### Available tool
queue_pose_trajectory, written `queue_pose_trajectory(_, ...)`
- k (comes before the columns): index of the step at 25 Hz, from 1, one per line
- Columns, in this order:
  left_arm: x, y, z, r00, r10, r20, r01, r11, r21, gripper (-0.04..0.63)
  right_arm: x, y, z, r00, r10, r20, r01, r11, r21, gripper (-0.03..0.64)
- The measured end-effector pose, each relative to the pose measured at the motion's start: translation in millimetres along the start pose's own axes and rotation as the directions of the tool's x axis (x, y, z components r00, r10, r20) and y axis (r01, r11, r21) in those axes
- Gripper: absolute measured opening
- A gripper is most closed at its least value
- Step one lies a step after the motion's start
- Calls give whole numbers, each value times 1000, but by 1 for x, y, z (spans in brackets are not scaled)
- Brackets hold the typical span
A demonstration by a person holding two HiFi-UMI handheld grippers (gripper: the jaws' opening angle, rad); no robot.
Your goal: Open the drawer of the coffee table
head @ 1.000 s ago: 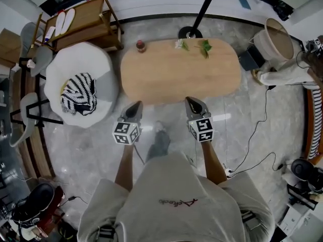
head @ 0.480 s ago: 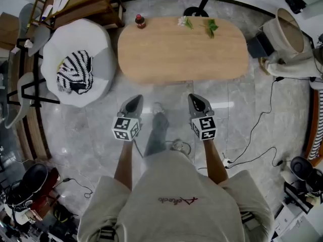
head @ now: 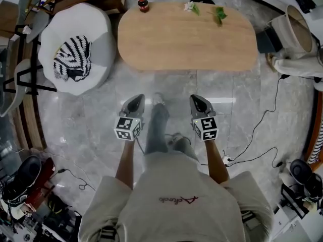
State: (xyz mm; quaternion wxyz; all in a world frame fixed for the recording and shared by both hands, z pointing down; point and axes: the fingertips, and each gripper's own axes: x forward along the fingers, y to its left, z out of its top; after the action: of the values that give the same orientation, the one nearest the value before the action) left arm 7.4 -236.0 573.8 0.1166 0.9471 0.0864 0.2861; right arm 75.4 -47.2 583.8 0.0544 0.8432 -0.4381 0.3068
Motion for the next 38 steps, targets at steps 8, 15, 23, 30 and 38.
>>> queue_pose_trajectory(8, 60, 68, -56, 999, 19, 34, -21, 998, 55, 0, 91, -20, -49, 998, -15, 63, 16, 1000, -16, 5)
queue_pose_trajectory(15, 109, 116, -131, 999, 33, 39, -36, 997, 69, 0, 147, -40, -121, 998, -19, 53, 20, 999, -31, 5)
queue_pose_trajectory(23, 172, 179, -206, 993, 72, 92, -79, 994, 78, 0, 242, -70, -198, 995, -13, 103, 16, 1000, -26, 5)
queue_pose_trajectory(30, 215, 216, -265, 987, 85, 136, -99, 990, 98, 0, 311, -77, -252, 984, 22, 177, -21, 1000, -11, 5)
queue_pose_trajectory(38, 244, 231, -307, 980, 69, 185, -85, 993, 81, 0, 353, -75, -282, 962, 85, 261, -99, 994, 39, 5)
